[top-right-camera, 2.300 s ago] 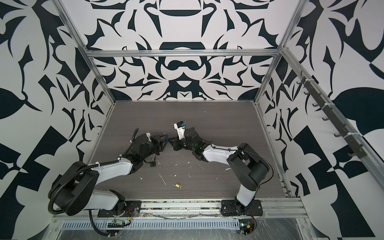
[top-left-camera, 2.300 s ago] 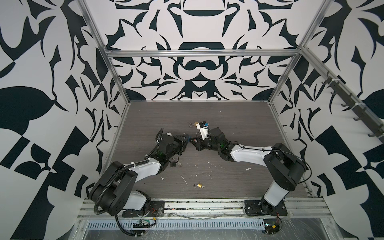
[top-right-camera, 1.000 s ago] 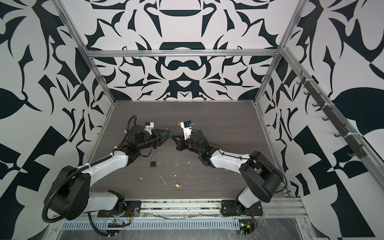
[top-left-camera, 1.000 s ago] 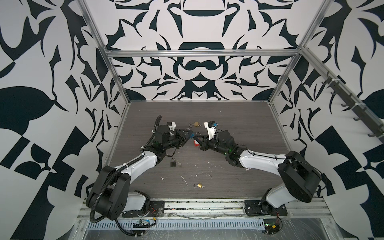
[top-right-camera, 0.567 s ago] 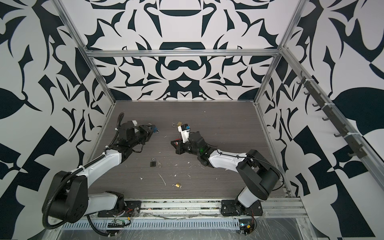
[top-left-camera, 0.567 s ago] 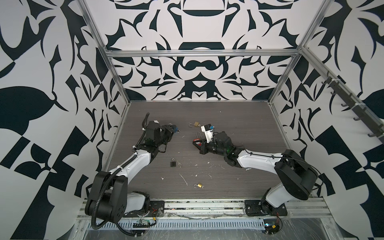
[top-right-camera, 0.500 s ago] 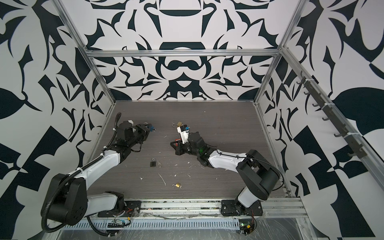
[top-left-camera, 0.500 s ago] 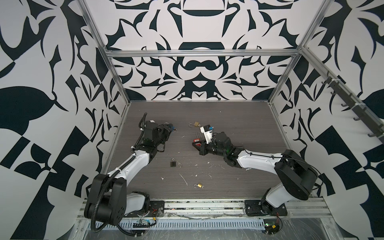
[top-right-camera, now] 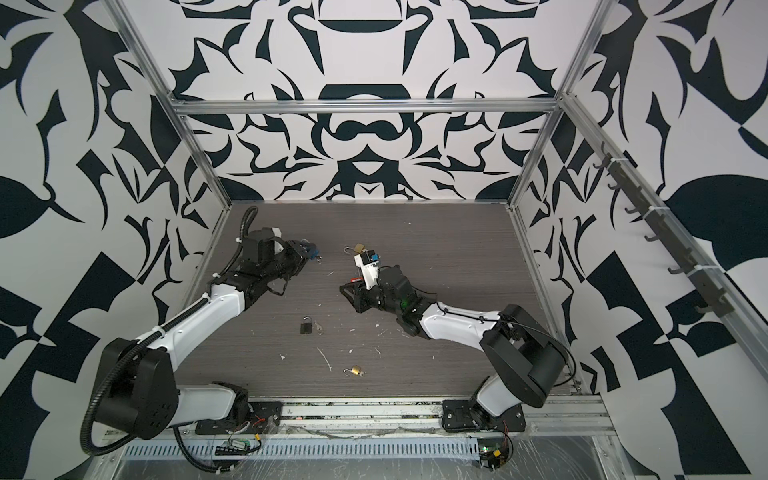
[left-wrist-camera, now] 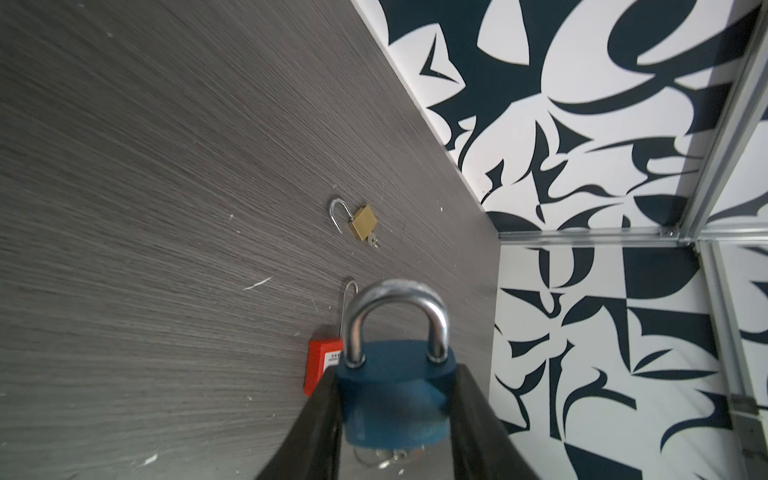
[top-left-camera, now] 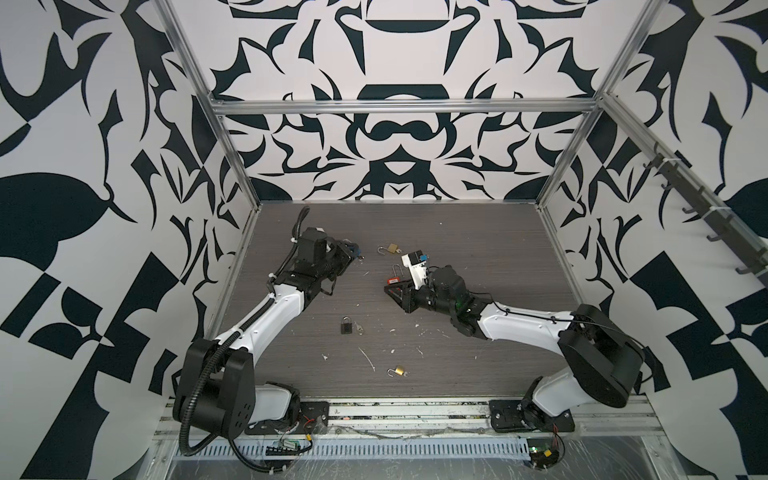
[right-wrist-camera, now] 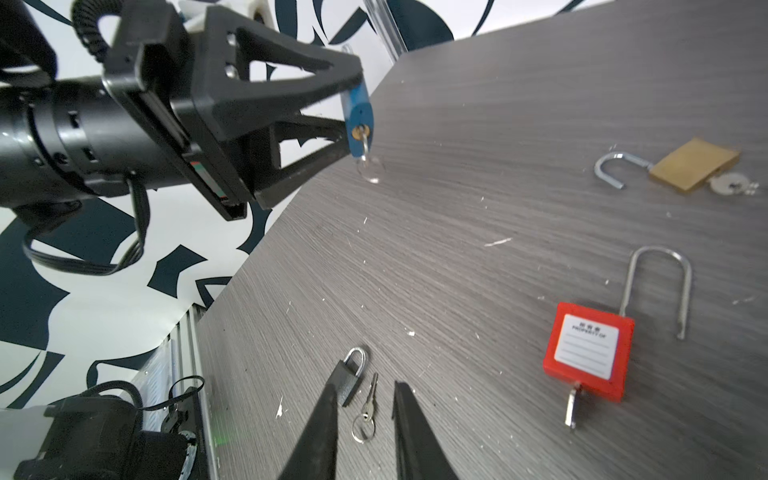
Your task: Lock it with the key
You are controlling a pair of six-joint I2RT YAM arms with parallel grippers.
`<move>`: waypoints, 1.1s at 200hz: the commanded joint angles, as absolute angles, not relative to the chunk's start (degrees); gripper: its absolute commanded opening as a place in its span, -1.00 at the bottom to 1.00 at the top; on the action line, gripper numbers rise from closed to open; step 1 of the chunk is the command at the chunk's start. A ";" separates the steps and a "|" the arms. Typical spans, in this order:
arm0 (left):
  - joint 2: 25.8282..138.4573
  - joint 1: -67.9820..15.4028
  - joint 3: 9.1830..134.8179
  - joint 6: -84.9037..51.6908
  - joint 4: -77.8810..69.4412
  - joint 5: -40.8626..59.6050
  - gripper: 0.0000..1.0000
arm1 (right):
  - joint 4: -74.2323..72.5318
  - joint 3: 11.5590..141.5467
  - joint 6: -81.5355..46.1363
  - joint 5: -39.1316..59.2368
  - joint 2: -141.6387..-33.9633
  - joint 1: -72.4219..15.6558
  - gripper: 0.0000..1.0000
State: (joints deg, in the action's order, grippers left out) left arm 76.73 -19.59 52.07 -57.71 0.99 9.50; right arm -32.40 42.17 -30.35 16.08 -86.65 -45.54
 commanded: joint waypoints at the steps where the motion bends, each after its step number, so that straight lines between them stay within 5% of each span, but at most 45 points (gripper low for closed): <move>1: 76.30 -22.29 57.23 -47.01 11.52 7.79 -1.00 | -35.07 44.79 -28.99 13.85 -85.01 -45.76 -0.48; 86: 75.89 -30.26 62.69 -33.70 17.97 -1.30 -1.00 | -34.67 48.24 -31.68 15.14 -85.74 -45.71 -0.55; 220: 74.01 -31.23 61.06 -29.12 16.21 5.54 -1.00 | -33.70 51.28 -32.01 19.93 -89.88 -44.19 -0.50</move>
